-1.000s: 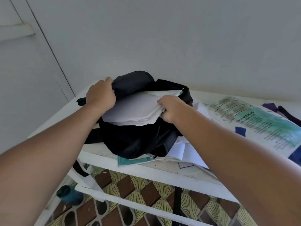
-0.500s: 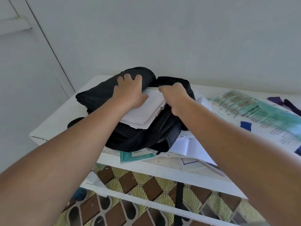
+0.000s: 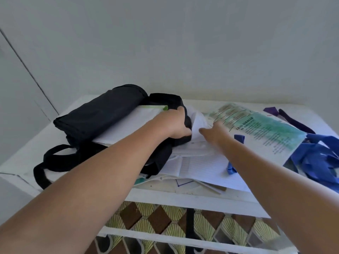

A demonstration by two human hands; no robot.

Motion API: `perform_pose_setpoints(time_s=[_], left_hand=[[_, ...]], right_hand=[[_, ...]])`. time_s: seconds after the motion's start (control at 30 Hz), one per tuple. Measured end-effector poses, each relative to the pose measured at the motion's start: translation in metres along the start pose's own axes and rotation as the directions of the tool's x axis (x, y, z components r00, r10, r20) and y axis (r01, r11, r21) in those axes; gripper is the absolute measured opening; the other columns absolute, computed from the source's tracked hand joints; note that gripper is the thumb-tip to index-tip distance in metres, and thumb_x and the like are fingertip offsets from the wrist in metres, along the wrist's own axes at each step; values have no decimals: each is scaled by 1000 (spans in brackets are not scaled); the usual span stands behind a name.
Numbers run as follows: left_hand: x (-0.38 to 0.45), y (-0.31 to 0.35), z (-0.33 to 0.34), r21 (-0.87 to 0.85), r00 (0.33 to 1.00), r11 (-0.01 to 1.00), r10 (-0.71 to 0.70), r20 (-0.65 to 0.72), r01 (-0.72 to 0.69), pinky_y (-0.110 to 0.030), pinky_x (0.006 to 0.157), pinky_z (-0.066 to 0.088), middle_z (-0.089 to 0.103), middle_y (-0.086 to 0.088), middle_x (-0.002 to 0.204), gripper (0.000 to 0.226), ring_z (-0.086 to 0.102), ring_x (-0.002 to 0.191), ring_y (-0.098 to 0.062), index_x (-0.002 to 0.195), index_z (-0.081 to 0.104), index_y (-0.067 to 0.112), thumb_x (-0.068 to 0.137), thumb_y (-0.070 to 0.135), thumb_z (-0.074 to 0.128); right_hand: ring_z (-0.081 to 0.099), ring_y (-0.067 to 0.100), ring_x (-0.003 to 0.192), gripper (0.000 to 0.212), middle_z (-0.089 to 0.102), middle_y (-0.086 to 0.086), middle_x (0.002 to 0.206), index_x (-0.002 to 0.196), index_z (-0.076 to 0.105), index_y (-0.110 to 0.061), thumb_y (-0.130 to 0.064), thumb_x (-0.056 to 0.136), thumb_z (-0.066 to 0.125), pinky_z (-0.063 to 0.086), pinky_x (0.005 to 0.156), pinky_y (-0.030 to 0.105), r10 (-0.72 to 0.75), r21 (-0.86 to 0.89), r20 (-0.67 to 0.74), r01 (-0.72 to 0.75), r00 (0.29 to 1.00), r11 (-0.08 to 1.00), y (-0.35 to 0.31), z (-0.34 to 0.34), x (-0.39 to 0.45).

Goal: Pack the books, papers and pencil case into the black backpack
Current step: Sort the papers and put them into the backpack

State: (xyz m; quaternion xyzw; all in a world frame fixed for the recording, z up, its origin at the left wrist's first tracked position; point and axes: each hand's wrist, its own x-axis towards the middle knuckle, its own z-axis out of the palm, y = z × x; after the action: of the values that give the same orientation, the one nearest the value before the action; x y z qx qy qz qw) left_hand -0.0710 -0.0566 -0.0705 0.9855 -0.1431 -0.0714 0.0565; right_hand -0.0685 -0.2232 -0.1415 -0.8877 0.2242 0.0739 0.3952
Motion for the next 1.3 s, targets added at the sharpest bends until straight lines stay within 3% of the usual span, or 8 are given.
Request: perform_pose_setpoints(time_s=[0.23, 0.37, 0.47, 0.6, 0.77, 0.97, 1.1, 1.3], left_hand=[[-1, -56, -13, -522, 943, 846, -253, -217, 107, -36, 69, 43, 63, -15, 112, 33, 57, 88, -28, 111, 47, 8, 95, 36, 53], [-4, -63, -16, -592, 940, 793, -297, -166, 147, -32, 69, 36, 59, -17, 130, 56, 59, 103, -31, 139, 43, 2, 95, 36, 54], [-4, -58, -17, -543, 949, 829, -267, -169, 136, -32, 61, 36, 58, -8, 104, 49, 53, 84, -22, 131, 45, 3, 95, 36, 55], [-2, -47, -16, -405, 961, 906, -211, -179, 123, -41, 81, 51, 60, -7, 103, 45, 61, 96, -30, 130, 42, 6, 98, 35, 54], [1, -50, -17, -138, 954, 982, -163, -252, 132, -35, 57, 41, 55, -7, 80, 28, 57, 70, -27, 116, 41, 4, 98, 23, 50], [9, -18, -15, 237, 918, 962, -32, -396, 136, -44, 92, 40, 43, -19, 126, 61, 41, 116, -39, 138, 32, 8, 83, 5, 58], [23, 39, -9, -68, 966, 993, 77, -245, -97, -43, 111, 28, 29, -15, 142, 85, 28, 131, -38, 152, 13, 21, 87, 20, 67], [73, 90, 12, -542, 995, 838, 4, -98, -57, -45, 113, 37, 41, -12, 150, 90, 38, 138, -32, 152, 24, 13, 86, 42, 78]], right_hand=[[58, 23, 74, 77, 59, 8, 90, 125, 53, -3, -69, 88, 67, 45, 64, 33, 47, 106, 99, -58, 994, 993, -10, 3, 1], [63, 35, 117, 128, 65, 11, 127, 137, 53, -10, -102, 48, 63, 50, 104, 48, 76, 340, 163, -128, 984, 932, -18, 5, 10], [61, 35, 117, 141, 63, 14, 131, 151, 45, -9, -99, 44, 69, 49, 104, 48, 35, 317, 151, -82, 988, 945, -24, 1, 9], [54, 18, 75, 81, 55, 5, 89, 134, 52, -5, -51, 78, 88, 49, 72, 36, -12, 247, 53, -1, 998, 969, -24, 6, 9], [56, 26, 98, 69, 56, 3, 103, 137, 48, -13, -27, 83, 88, 49, 82, 41, -75, 375, 50, 51, 996, 926, -22, -2, 8], [59, 29, 111, 86, 59, 1, 126, 149, 46, -21, -33, 77, 91, 53, 93, 45, -149, 236, -69, 161, 986, 958, 9, -69, 16], [55, 26, 108, 79, 57, -1, 123, 147, 46, -24, -32, 81, 89, 47, 86, 43, -191, 247, -127, 217, 973, 944, 47, -111, 15], [66, 24, 98, 62, 68, -6, 110, 126, 59, -31, -47, 74, 89, 58, 90, 52, -256, 141, -286, 305, 923, 942, 101, -168, -4]])
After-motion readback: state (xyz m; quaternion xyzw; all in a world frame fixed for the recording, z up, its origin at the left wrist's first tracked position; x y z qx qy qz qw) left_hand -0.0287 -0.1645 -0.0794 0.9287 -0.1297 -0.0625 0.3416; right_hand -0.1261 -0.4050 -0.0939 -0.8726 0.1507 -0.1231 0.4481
